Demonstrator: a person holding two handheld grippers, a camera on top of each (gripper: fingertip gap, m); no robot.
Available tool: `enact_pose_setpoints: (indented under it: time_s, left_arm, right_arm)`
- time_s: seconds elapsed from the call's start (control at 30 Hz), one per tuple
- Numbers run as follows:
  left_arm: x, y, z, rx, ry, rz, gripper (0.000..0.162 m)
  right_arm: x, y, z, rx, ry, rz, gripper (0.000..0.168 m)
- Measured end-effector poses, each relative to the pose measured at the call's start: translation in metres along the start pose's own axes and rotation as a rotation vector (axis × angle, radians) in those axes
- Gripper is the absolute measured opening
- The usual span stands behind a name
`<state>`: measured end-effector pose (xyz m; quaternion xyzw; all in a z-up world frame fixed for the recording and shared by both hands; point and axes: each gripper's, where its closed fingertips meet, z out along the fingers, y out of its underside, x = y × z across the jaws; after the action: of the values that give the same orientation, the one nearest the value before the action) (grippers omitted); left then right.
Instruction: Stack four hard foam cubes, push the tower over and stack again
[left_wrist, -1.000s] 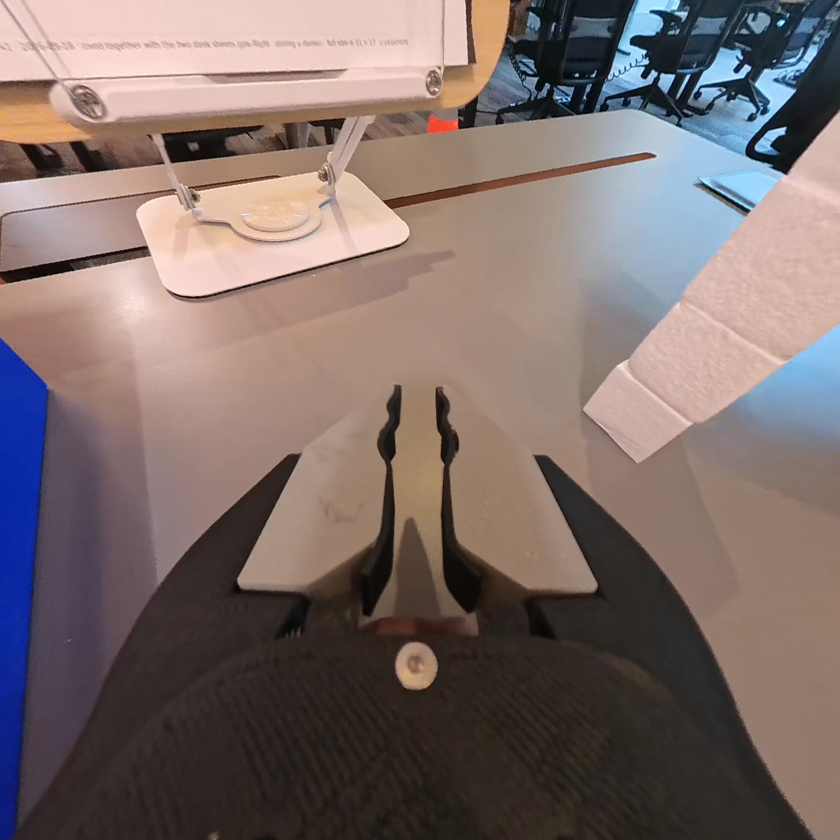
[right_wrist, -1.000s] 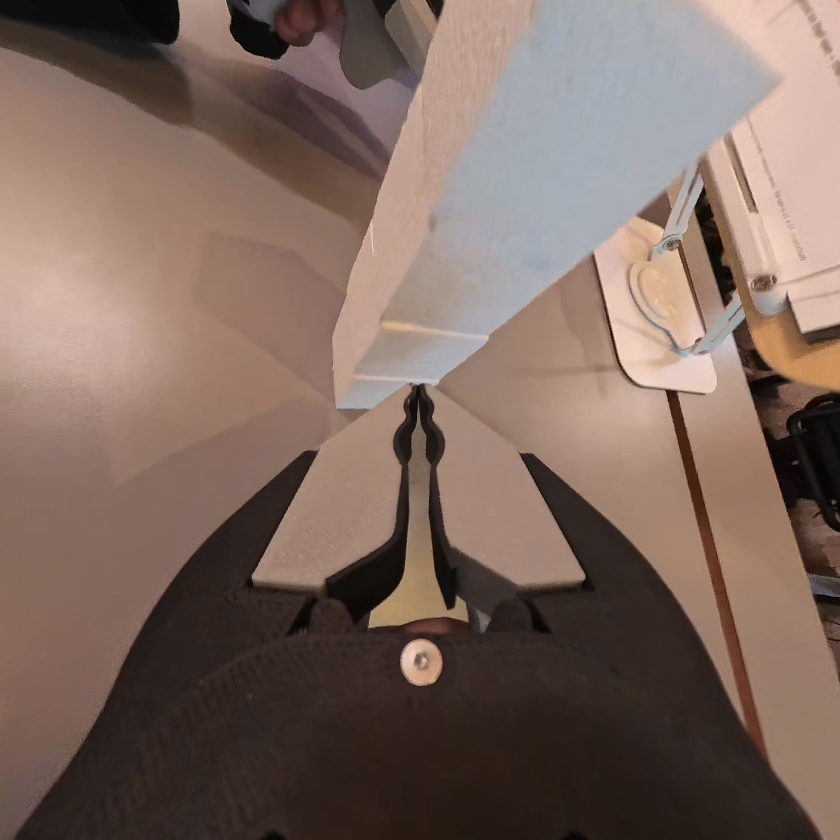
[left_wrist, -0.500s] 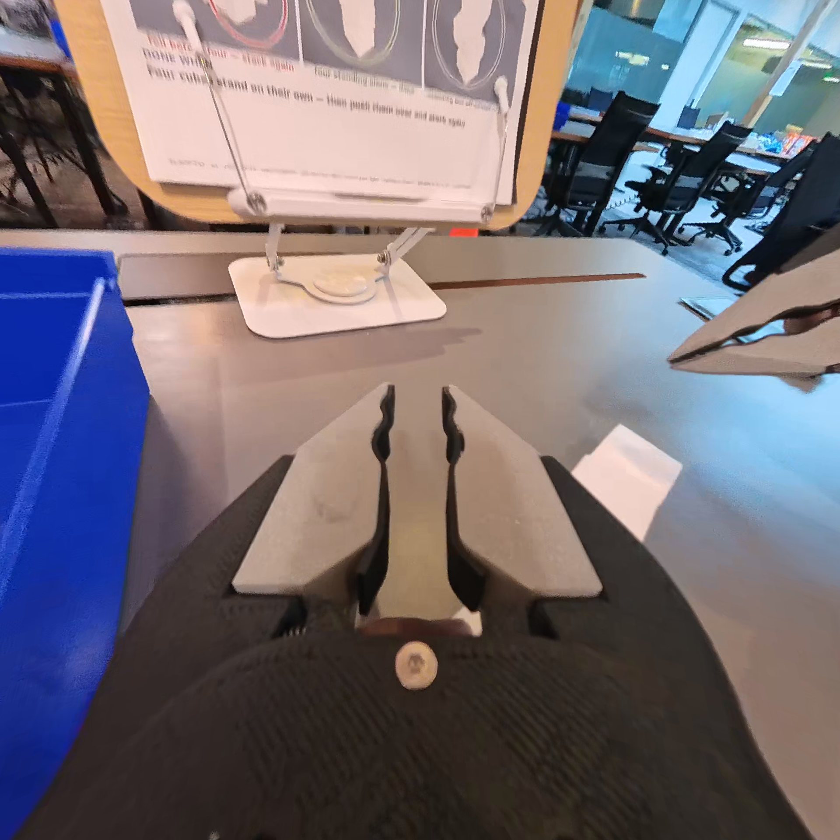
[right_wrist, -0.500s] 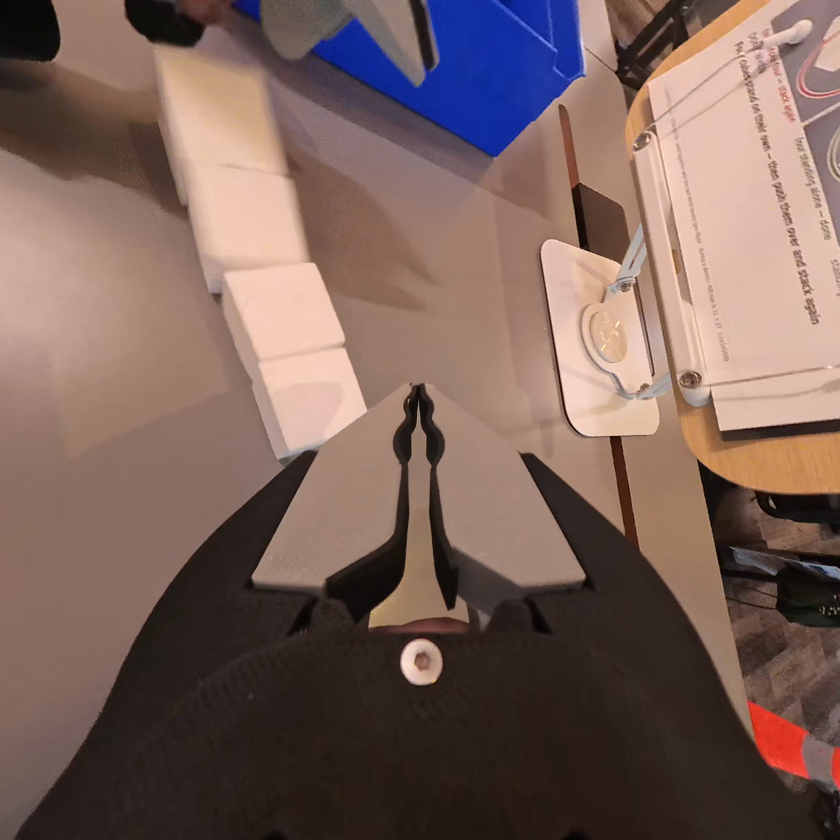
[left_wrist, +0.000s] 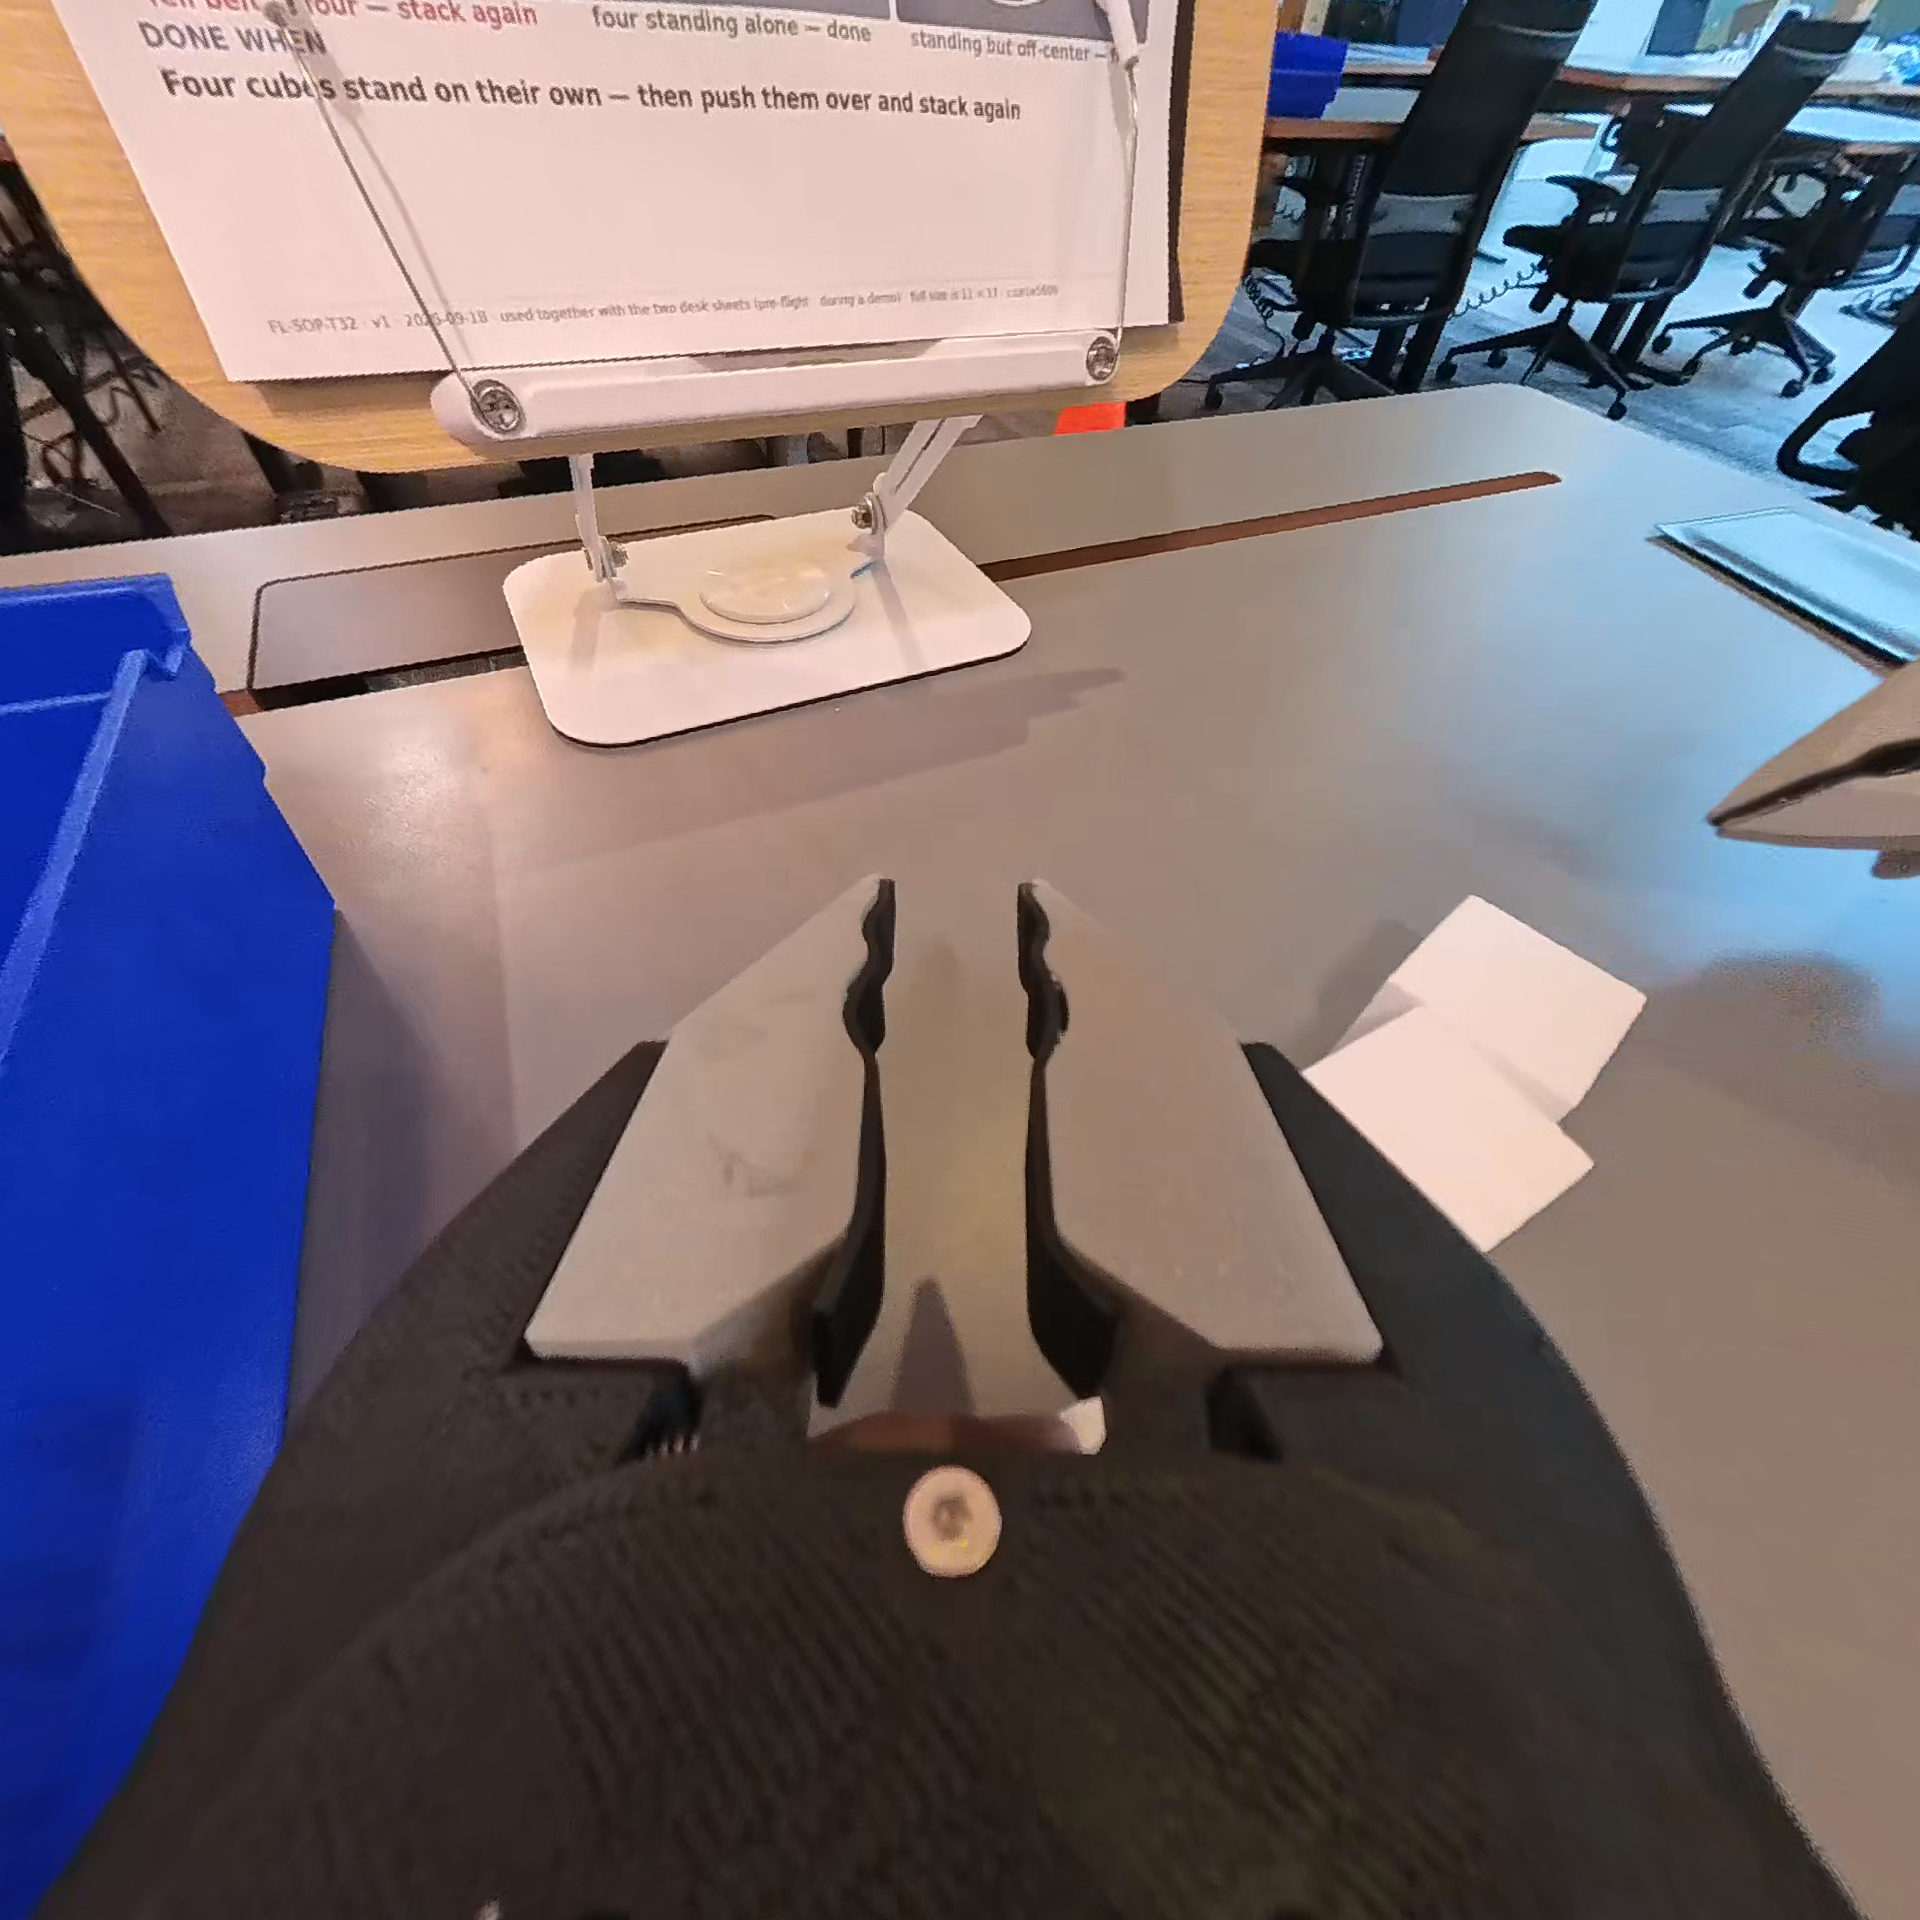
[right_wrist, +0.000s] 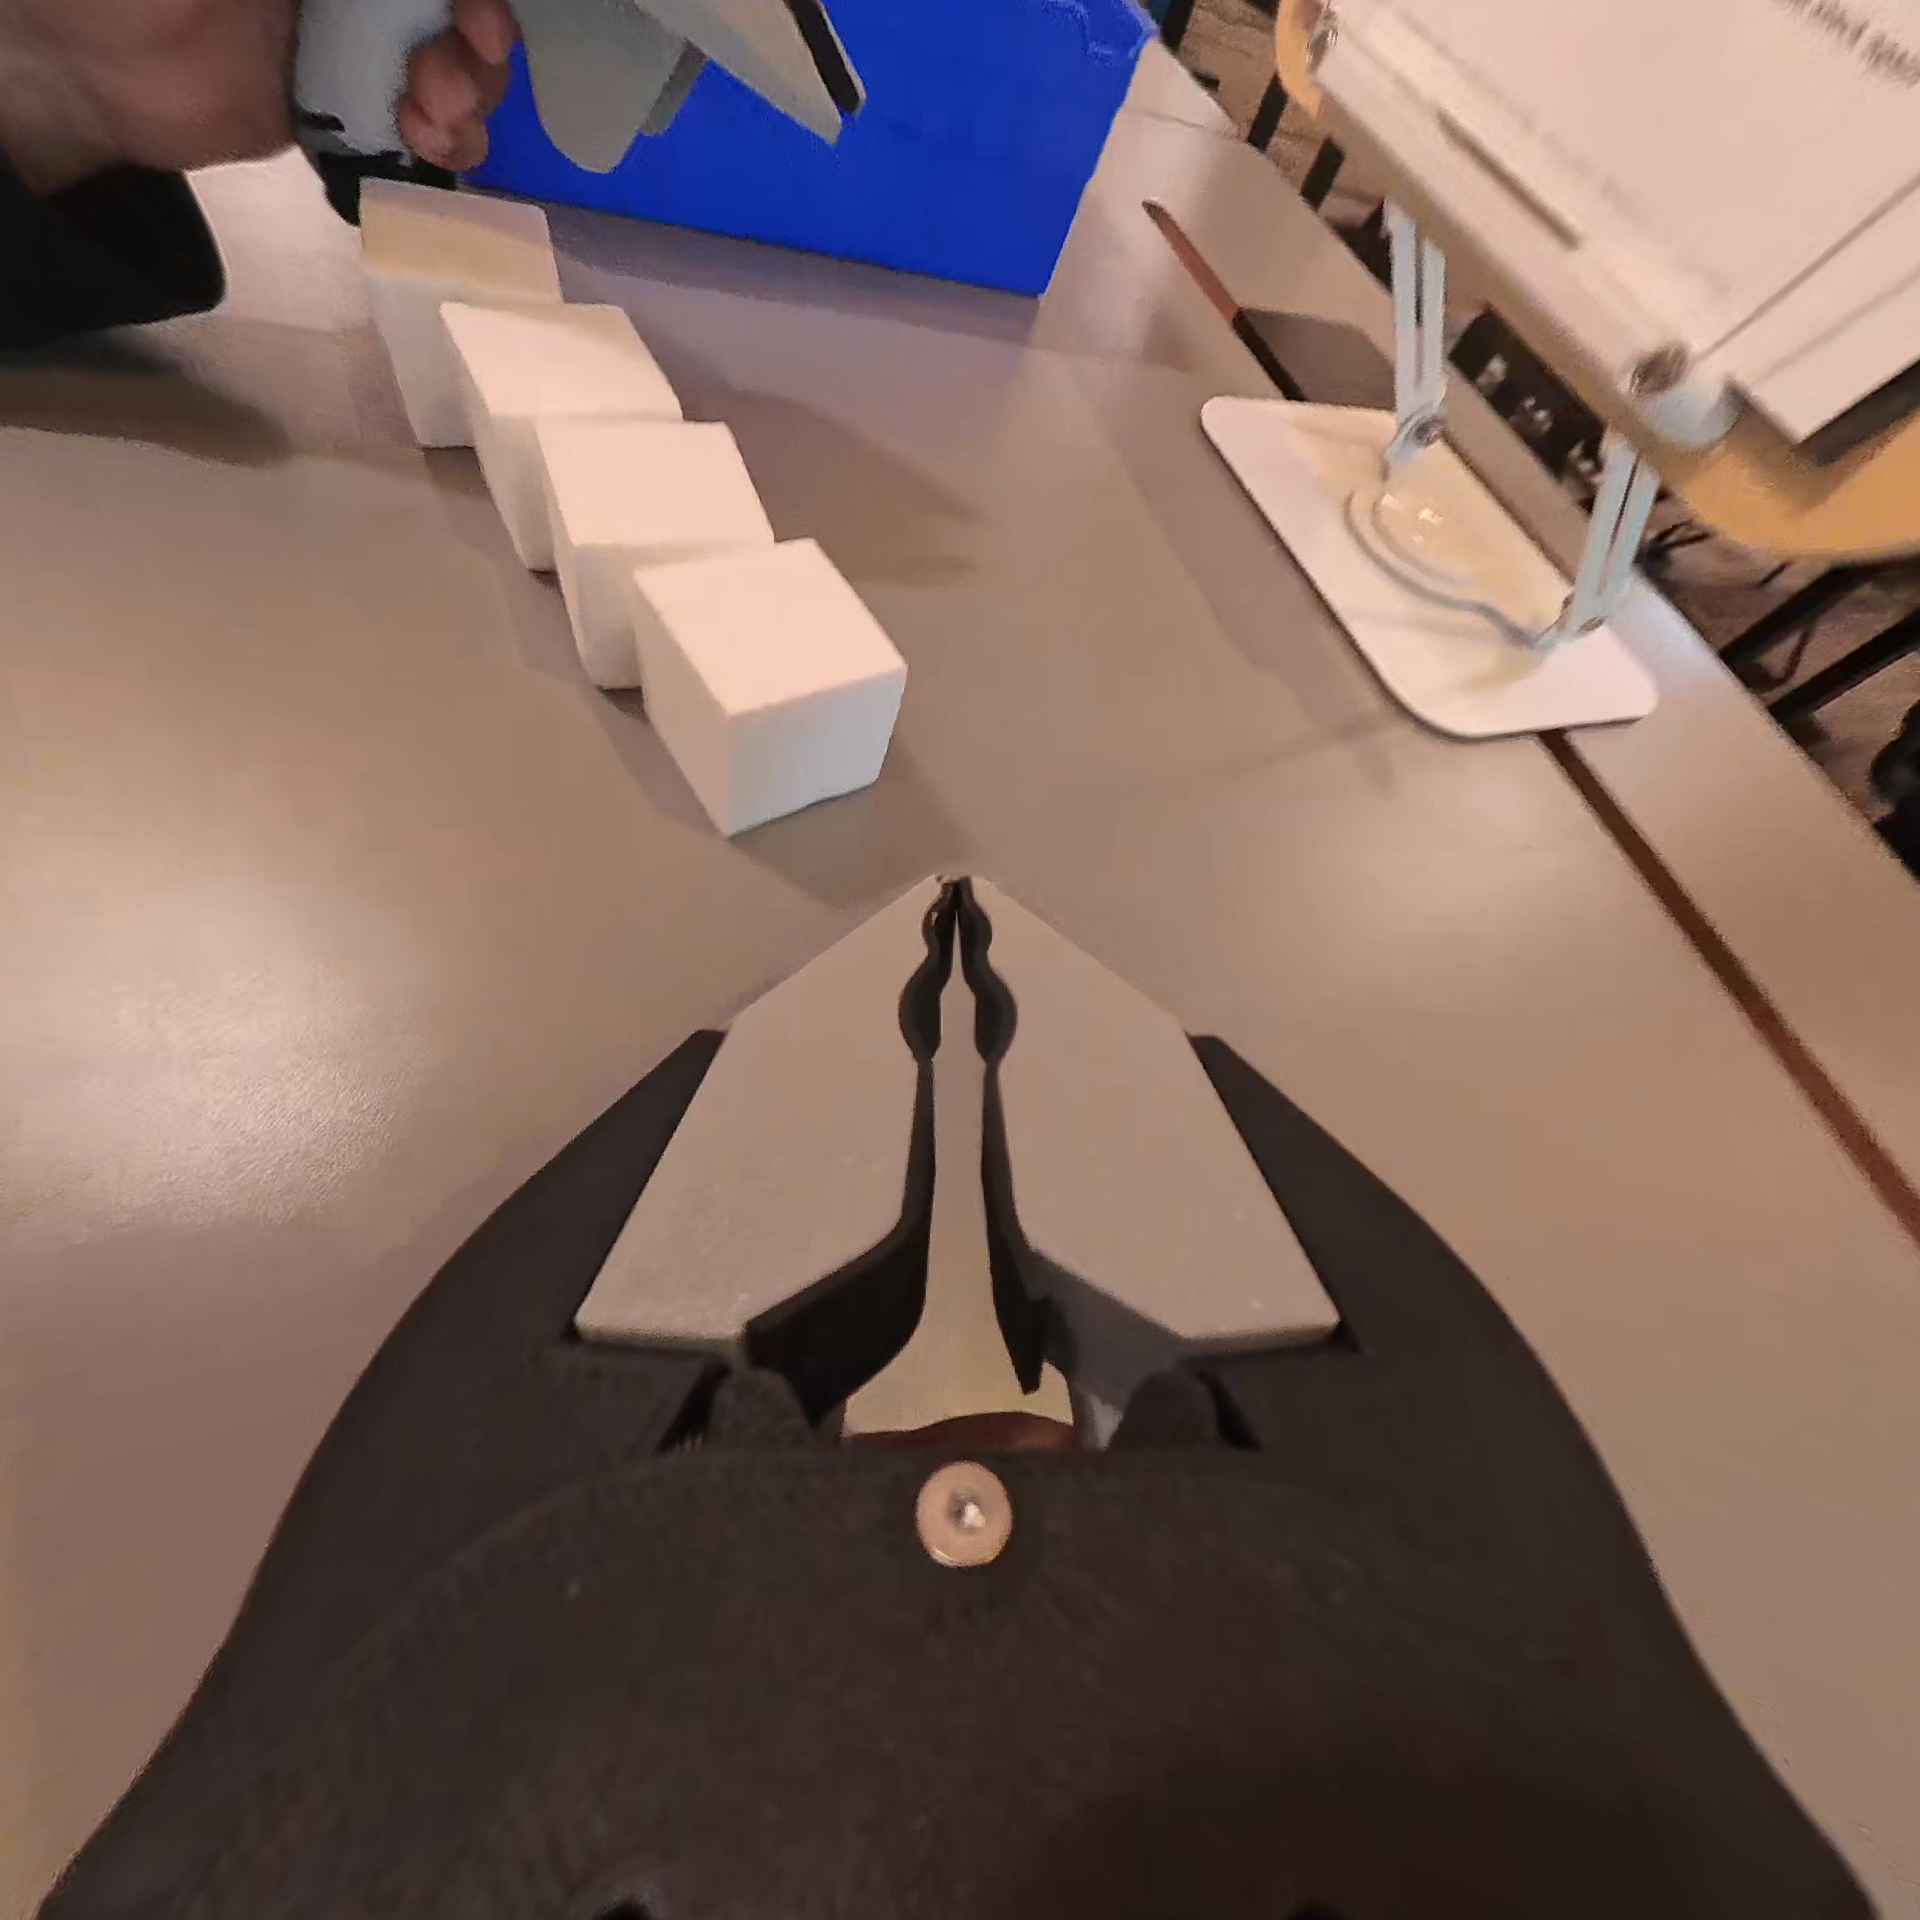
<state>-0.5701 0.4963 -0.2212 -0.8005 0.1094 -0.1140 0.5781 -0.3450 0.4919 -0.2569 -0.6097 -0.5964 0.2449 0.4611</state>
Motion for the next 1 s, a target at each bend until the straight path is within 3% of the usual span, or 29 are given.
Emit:
enact_pose_setpoints:
  time_s: [0.13,0.37,0.53,0.73,1.0]
  left_arm:
    - [0.0,0.001,0.0,-0.007,-0.02,0.033,0.021]
    - [-0.008,-0.002,-0.004,0.018,-0.02,-0.027,0.02]
    - [-0.005,-0.001,-0.003,0.013,0.001,-0.033,0.021]
    - [0.006,0.004,0.003,-0.023,0.002,0.056,0.021]
    - [0.012,0.001,0.004,-0.011,0.008,0.094,0.021]
  right_arm:
    - [-0.006,0.001,-0.005,0.036,-0.033,0.039,0.0]
    - [-0.1,-0.023,0.026,-0.002,-0.33,-0.086,0.0]
    - [-0.099,-0.02,0.061,-0.109,-0.219,-0.126,0.0]
    - [-0.031,-0.02,0.087,-0.129,0.164,-0.026,0.0]
    - [-0.018,-0.009,0.054,-0.073,0.147,0.014,0.002]
